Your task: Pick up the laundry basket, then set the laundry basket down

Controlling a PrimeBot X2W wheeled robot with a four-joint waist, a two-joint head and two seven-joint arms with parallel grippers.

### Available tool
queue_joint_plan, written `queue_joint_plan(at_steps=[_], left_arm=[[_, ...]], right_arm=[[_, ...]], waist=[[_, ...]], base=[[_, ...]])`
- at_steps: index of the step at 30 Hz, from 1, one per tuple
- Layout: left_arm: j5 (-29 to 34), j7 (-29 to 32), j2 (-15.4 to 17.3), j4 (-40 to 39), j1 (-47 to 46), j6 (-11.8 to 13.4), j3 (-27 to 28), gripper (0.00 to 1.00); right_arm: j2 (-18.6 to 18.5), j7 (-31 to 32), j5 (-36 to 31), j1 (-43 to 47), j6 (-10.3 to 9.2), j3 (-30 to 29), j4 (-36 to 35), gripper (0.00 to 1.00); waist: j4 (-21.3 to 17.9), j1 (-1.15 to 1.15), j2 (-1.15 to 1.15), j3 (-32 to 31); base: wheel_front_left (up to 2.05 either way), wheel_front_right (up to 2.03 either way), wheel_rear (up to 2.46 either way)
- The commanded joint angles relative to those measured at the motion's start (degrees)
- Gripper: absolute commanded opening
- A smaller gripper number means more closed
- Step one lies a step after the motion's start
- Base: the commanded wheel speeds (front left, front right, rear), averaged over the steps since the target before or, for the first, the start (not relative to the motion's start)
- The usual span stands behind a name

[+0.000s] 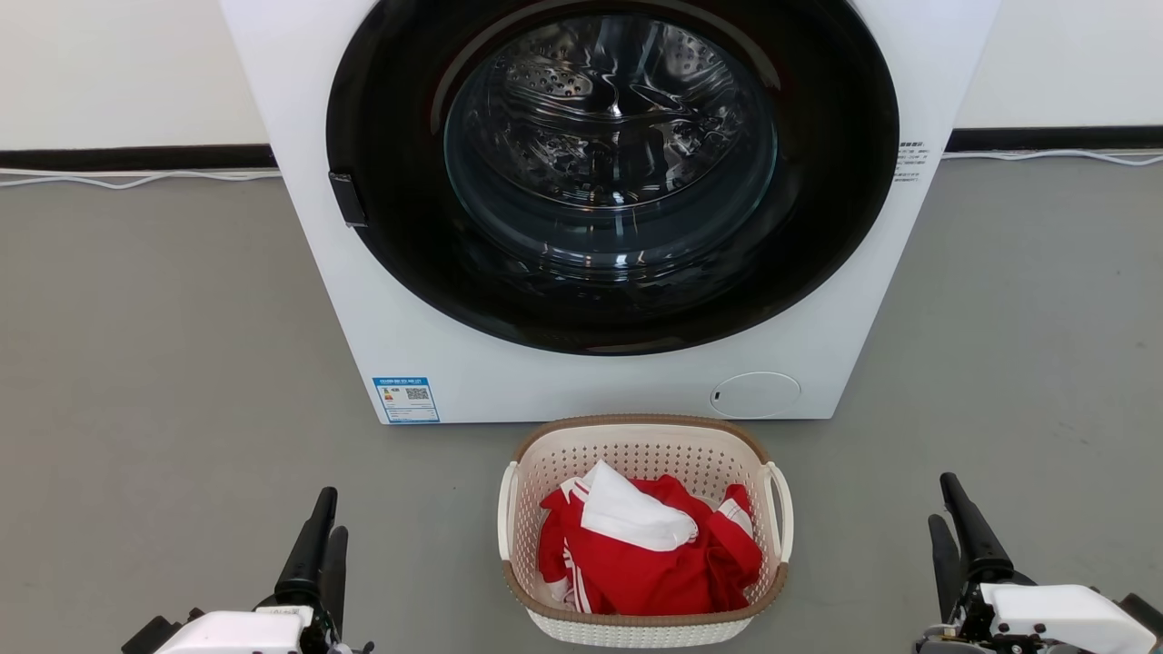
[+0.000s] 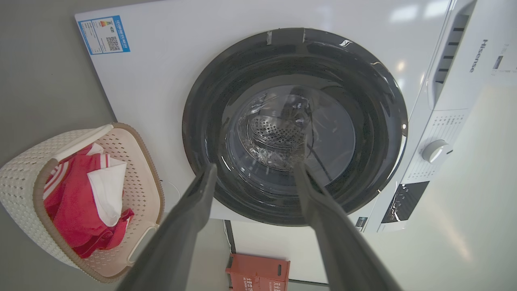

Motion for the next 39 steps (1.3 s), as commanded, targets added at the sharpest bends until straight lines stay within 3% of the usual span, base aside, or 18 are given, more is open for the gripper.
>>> queue_joint_plan(at_steps=[1,16,39], left_arm=[[1.1,-0.8,0.4,-1.6,-1.9,-0.1,-0.1,1.0],[11.0,-3.1,0.6,-1.3,-2.5,-0.1,-0.6,1.0],[31.6,-7.2,0.9,-1.5,-2.7,2.5,-3.2,1.0]], right_arm=[[-0.8,-1.0,-2.2,-1.8,0.1,0.1,-2.1,1.0],[-0.9,-3.4,-16.4,-2.0,0.14,0.5,-3.9,1.0],[-2.8,-7.4,-39.0,-2.5,0.23,2.9,-5.3,1.0]], waist=[[0.0,-0.02,0.0,0.0],[0.0,-0.02,0.0,0.0],[-0.1,-0.02,0.0,-0.2]], base=[[0.0,0.0,0.0],[0.0,0.0,0.0],[0.0,0.0,0.0]])
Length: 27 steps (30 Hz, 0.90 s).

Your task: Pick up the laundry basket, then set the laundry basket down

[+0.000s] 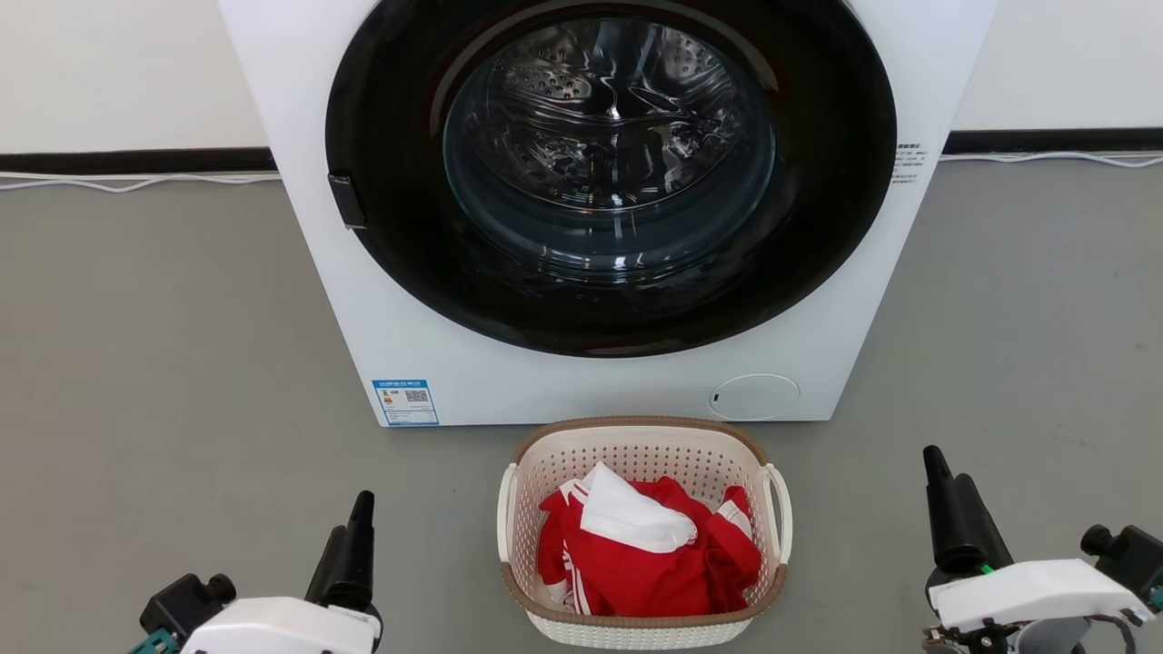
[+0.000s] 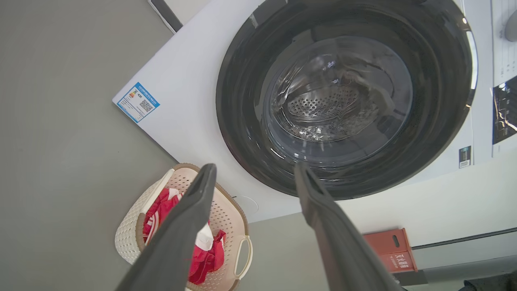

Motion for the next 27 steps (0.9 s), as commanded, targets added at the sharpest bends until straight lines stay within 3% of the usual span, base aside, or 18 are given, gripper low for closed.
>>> queue_joint_plan(at_steps=[1,27], left_arm=[[1.9,-0.6,0.5,-1.4,-2.6,0.5,0.4,1.0],[19.7,-4.8,0.8,-0.7,-2.6,2.4,-1.3,1.0]], right_arm=[[-0.9,-1.1,-2.4,-2.4,0.22,0.8,-1.6,1.0],[-2.4,-5.3,-20.1,-2.8,0.31,2.6,-1.3,1.0]], waist=[[0.0,-0.01,0.0,0.0],[0.2,0.0,0.0,-0.2]], base=[[0.0,0.0,0.0],[0.0,0.0,0.0]])
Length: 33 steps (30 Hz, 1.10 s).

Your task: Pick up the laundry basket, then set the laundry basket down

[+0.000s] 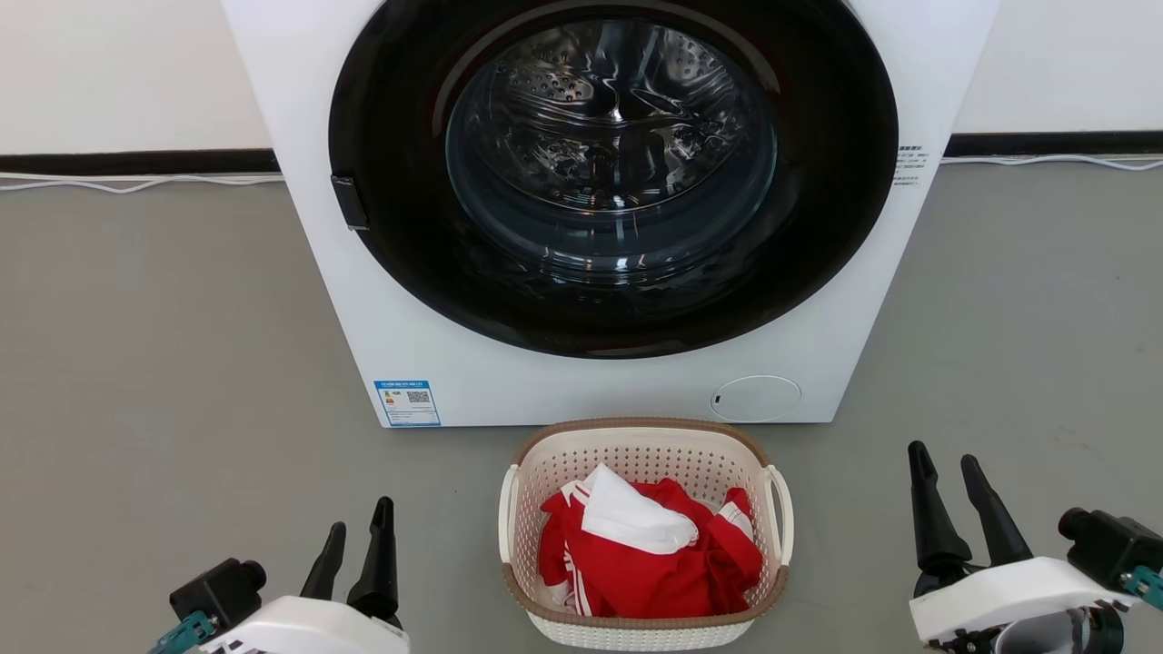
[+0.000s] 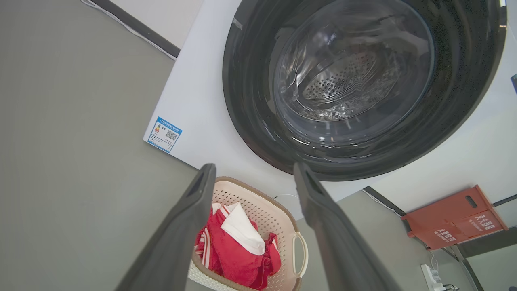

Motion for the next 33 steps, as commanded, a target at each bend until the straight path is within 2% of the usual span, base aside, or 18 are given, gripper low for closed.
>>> queue_joint_plan(at_steps=[1,33], left_arm=[[2.2,-0.9,0.6,-1.4,-2.6,0.6,0.8,1.0],[23.0,-6.1,0.9,-1.4,-2.4,2.5,-0.2,1.0]], right_arm=[[-1.1,-1.2,-2.5,-2.5,0.3,1.1,-1.4,1.0],[-1.4,-6.4,-22.8,-2.5,0.4,0.3,0.3,1.0]], waist=[[0.0,0.0,0.0,0.0],[-0.2,0.0,0.0,0.2]], base=[[0.0,0.0,0.0],[0.0,0.0,0.0]])
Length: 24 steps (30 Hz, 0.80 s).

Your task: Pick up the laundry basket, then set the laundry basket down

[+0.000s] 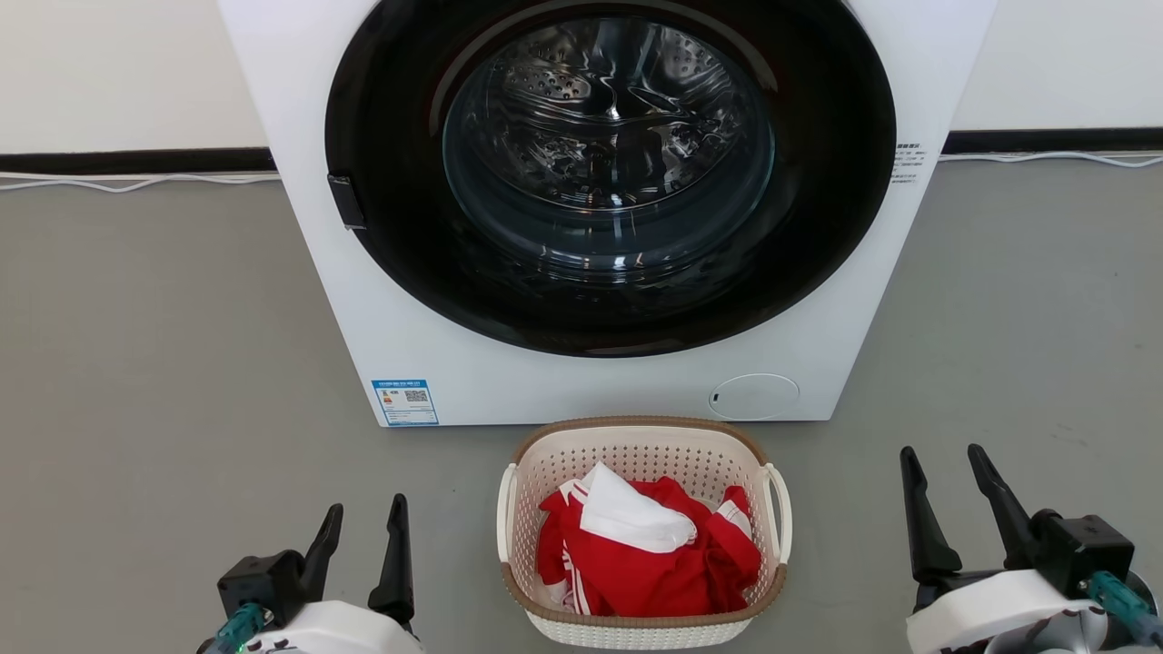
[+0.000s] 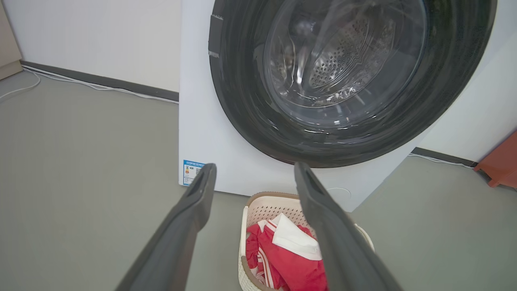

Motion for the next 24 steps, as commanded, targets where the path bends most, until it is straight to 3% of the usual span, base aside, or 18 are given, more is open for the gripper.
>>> queue_joint_plan(at_steps=[1,8,24], left_arm=[[1.7,-0.9,0.6,-1.2,-2.4,0.5,1.3,1.0],[5.4,-1.9,0.7,-1.1,-2.4,0.8,1.2,1.0],[4.7,-1.9,0.7,-0.5,-2.4,0.9,1.7,1.0]], right_arm=[[-0.8,-1.2,-1.9,-2.3,0.39,1.2,-1.2,1.0],[-0.9,-2.3,-5.6,-2.4,0.41,1.2,-0.4,1.0],[-1.0,-2.3,-4.7,-2.4,0.41,0.5,0.7,1.0]], waist=[[0.0,0.0,0.0,0.0],[-0.1,0.0,0.0,-0.1],[0.1,0.0,0.0,-0.1]], base=[[0.0,0.0,0.0],[0.0,0.0,0.0],[0.0,0.0,0.0]])
